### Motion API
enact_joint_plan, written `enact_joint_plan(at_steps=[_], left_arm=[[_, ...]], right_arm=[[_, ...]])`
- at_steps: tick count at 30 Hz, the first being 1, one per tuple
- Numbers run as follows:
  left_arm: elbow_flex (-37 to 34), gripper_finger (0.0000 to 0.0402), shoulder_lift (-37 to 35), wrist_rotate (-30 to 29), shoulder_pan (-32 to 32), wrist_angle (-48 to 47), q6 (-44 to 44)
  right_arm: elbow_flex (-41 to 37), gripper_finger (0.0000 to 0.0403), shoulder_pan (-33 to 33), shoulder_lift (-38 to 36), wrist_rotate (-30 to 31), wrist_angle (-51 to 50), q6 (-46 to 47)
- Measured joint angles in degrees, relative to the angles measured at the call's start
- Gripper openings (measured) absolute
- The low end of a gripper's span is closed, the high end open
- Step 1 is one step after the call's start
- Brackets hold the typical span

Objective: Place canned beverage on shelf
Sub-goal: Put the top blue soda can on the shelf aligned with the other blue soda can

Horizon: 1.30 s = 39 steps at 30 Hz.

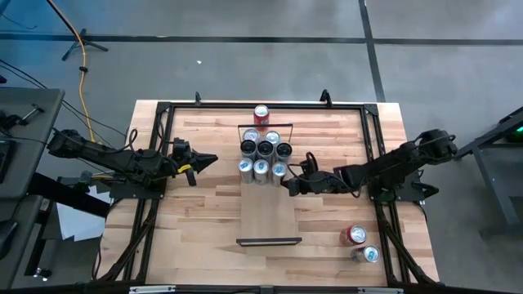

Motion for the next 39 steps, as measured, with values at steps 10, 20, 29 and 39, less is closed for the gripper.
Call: enact_joint_plan(at_steps=[10, 20, 29, 39], left_arm=[[0.0, 0.0, 0.0, -2.3, 0.0, 0.0, 1.1], [0.0, 0.0, 0.0, -2.5, 0.0, -0.3, 1.1], [0.0, 0.0, 0.0, 0.4, 0.0, -7.4, -2.4], [0.0, 0.0, 0.1, 0.5, 0.0, -15.9, -5.3]], right_arm=[[0.0, 0.0, -2.5, 0.0, -3.0, 1.7, -2.3], [0.1, 0.0, -2.1, -2.4, -11.9, -1.4, -6.6], [0.1, 0.0, -2.4, -4.7, -3.7, -8.3, -2.8], [1.1, 0.0, -2.9, -4.4, 0.4, -8.3, -1.9]])
